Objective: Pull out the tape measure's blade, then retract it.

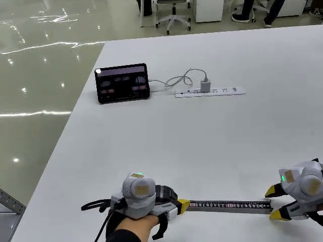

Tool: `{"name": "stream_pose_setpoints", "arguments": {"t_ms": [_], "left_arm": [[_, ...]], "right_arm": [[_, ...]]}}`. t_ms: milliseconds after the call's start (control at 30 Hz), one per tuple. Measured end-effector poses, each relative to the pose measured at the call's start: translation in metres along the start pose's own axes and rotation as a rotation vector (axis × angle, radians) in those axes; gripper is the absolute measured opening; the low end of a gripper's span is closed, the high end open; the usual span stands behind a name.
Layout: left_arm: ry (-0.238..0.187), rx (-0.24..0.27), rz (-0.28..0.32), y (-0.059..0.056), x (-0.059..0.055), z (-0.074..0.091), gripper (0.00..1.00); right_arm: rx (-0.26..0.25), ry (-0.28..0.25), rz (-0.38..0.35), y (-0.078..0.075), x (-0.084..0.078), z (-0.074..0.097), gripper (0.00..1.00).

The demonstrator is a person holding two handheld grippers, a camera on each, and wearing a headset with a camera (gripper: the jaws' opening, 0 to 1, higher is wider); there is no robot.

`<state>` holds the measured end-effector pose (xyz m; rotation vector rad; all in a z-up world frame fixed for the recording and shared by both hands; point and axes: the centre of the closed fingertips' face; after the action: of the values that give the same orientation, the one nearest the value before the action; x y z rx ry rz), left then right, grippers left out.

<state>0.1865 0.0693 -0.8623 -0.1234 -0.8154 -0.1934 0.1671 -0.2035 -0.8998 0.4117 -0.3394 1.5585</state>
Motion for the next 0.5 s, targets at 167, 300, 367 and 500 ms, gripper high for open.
{"name": "stream_pose_setpoints", "arguments": {"t_ms": [167, 300, 367, 500], "left_arm": [[-0.008, -0.002, 0.024, 0.001, 0.0016, 0.0002, 0.97], [-0.005, -0.006, 0.004, -0.0006, 0.0008, 0.0008, 0.96], [-0.011, -0.009, 0.024, -0.0006, 0.002, 0.0007, 0.93], [-0.004, -0.009, 0.048, -0.0019, 0.0005, 0.0006, 0.9]], "right_arm": [[0.022, 0.011, 0.008, 0.0006, 0.0012, -0.0021, 0.13], [0.037, 0.024, 0.005, 0.0024, -0.0001, -0.0039, 0.12], [0.044, 0.035, 0.009, 0.0028, -0.0008, -0.0048, 0.12], [0.048, 0.067, 0.002, 0.0023, 0.0, -0.0066, 0.12]]}}
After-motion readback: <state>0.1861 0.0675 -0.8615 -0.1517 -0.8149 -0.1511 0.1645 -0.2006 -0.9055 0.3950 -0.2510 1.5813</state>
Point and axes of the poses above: the centre of the closed fingertips' face, and the gripper's own axes: z roughly backward along the fingers, y roughly to its left, x roughly out of its top, and after that the axes turned 5 degrees about x, right-handed
